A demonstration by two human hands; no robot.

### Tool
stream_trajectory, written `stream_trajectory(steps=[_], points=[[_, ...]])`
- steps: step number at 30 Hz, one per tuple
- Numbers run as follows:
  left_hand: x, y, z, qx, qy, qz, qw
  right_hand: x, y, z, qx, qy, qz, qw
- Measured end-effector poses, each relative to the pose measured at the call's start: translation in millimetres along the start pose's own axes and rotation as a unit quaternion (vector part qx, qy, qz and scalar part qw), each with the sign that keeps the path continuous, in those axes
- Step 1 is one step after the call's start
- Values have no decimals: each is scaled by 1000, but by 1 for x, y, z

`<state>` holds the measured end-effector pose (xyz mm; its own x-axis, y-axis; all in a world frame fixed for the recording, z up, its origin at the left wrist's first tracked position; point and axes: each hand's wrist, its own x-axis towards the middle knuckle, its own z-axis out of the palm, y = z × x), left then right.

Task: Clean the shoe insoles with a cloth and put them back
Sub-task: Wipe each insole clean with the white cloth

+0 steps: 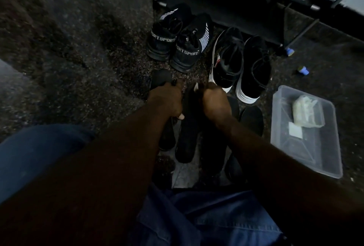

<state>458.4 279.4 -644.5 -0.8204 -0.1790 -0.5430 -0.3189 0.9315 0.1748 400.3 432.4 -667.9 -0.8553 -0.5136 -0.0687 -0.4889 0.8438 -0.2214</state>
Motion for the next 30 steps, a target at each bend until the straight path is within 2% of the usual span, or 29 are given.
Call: stream_trajectory(steps=[6, 9, 11, 14, 16, 18, 22, 26, 30], points=[[-2, 0, 1, 0, 8, 9, 1000, -60, -1, 10, 96, 12, 22, 995], [-3, 0, 2, 5, 19, 16, 1000, -90, -6, 13, 81, -56, -74, 992], [-2, 0, 2, 6, 26, 17, 1000, -89, -9, 7, 100, -86, -102, 986], [-2, 1, 2, 9, 25, 18, 999, -70, -8, 5, 128, 7, -8, 992], [-3, 0, 0, 10, 15, 11, 1000, -65, -13, 9, 68, -16, 37, 997], [-2, 1, 2, 8, 19, 9, 1000, -79, -22, 16, 57, -37, 42, 997], [-1, 3, 3, 13, 24, 2, 1000, -128, -30, 29, 128, 3, -1, 992], [-5, 6, 1, 19, 22, -3, 1000, -140, -32, 35, 184, -86, -24, 979], [-9, 8, 1, 17, 24, -3, 1000, -149, -33, 28, 140, -201, -33, 969]])
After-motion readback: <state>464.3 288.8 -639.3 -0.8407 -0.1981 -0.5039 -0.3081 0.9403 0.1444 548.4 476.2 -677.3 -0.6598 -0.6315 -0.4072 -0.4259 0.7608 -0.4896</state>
